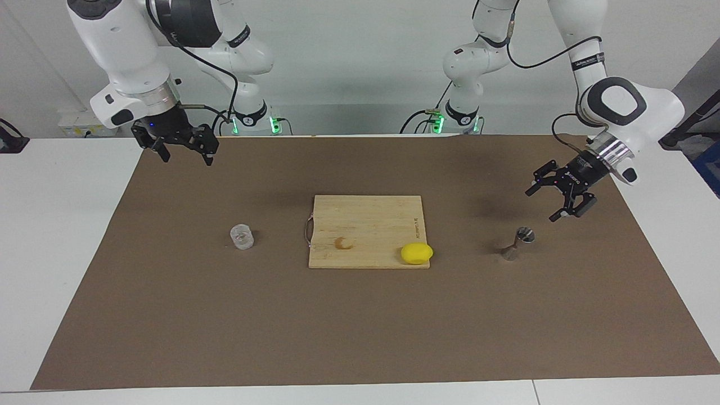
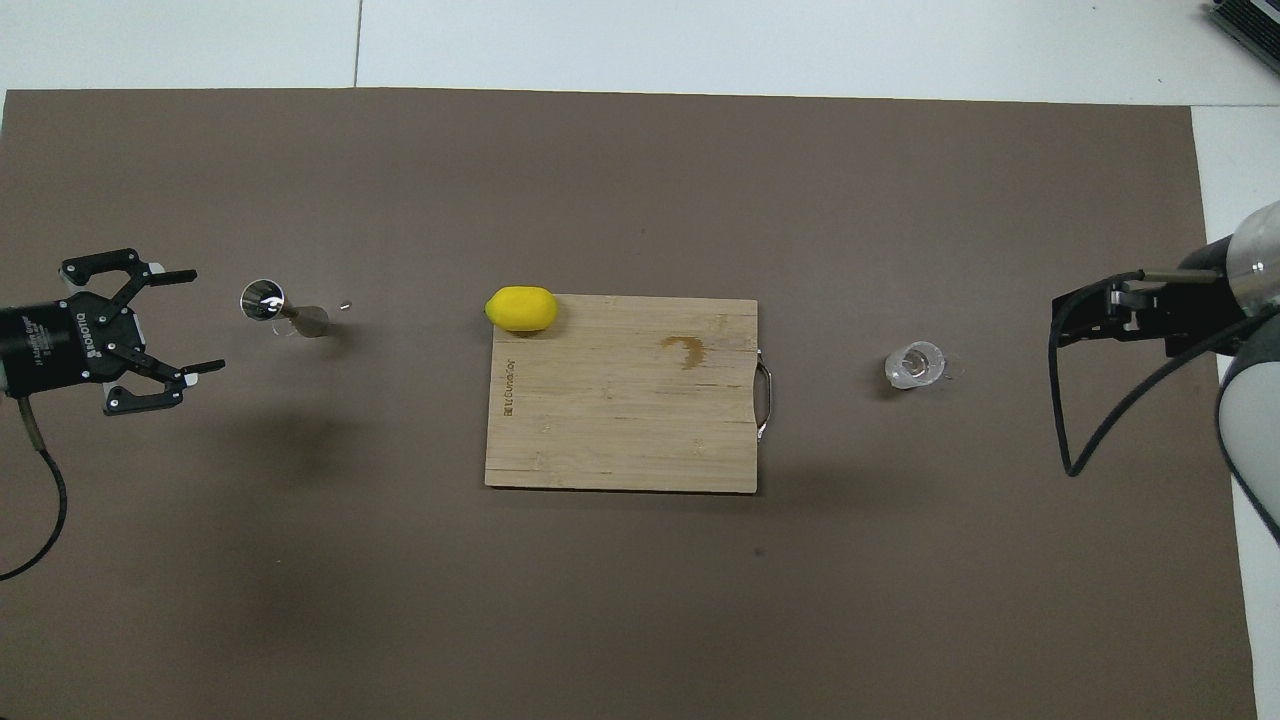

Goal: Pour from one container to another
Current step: 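Reach the left gripper to the silver metal cup and grasp it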

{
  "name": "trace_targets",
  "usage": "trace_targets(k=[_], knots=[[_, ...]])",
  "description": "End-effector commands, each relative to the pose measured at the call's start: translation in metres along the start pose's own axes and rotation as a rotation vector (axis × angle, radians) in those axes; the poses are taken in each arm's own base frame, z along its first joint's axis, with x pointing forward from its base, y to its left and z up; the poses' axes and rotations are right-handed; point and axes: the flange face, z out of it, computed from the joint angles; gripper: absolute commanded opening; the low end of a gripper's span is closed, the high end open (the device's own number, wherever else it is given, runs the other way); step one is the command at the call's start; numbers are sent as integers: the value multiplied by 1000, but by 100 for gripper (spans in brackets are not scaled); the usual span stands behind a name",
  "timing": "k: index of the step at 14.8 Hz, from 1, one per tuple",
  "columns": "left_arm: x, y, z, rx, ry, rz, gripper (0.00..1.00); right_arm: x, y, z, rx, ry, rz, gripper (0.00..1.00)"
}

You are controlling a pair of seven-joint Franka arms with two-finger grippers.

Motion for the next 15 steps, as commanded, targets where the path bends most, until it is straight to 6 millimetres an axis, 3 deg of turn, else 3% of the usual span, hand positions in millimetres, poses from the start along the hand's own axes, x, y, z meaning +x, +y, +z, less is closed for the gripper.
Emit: trace_targets(k=[1, 9, 15], knots=[[11, -24, 3, -68, -36, -139, 100, -4, 4, -3, 15, -2, -7, 100], [66, -21, 40, -202, -214, -456, 100, -4, 4, -3, 14, -4, -7, 100], [67, -21, 60, -208, -228, -484, 100, -4, 4, -3, 14, -4, -7, 100]])
